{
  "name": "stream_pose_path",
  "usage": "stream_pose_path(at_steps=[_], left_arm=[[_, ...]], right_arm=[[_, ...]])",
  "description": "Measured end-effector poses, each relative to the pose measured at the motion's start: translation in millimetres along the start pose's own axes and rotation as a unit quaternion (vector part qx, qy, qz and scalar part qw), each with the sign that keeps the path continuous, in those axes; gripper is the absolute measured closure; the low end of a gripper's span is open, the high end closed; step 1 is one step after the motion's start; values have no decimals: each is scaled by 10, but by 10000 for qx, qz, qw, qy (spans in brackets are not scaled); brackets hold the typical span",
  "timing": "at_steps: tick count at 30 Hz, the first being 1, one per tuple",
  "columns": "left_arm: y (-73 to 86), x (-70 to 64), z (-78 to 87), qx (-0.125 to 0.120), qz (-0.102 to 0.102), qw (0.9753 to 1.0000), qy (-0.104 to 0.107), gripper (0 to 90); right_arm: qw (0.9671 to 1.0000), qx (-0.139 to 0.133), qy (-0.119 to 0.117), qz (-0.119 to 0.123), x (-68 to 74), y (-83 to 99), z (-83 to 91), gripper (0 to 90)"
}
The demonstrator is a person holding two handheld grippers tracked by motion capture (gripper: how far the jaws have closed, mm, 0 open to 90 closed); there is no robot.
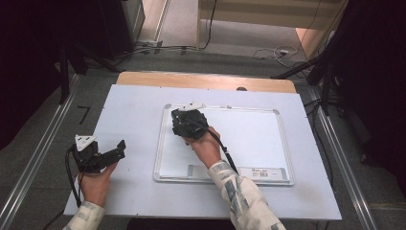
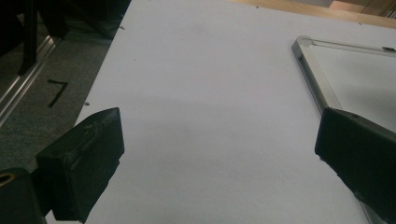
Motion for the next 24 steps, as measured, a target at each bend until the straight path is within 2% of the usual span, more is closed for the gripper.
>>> stream_pose_path(at_steps=[9, 24], left_arm=[[4, 16, -6, 20, 14, 10000, -65, 19], [11, 7, -19, 37, -10, 10000, -75, 19]], right_arm=[[9999, 138, 28, -39, -32, 136, -38, 364], [9998, 39, 130, -173, -212, 246, 131, 364]])
Point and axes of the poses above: each handheld gripper's, and its own axes: z roughly backward along the jaws, y roughly out of its underside, x roughly to its left, the point moved 6 cm from there along -z, roughly forward along the jaws, and after that the axes turned 5 degrees about y, right-handed, at the moved point
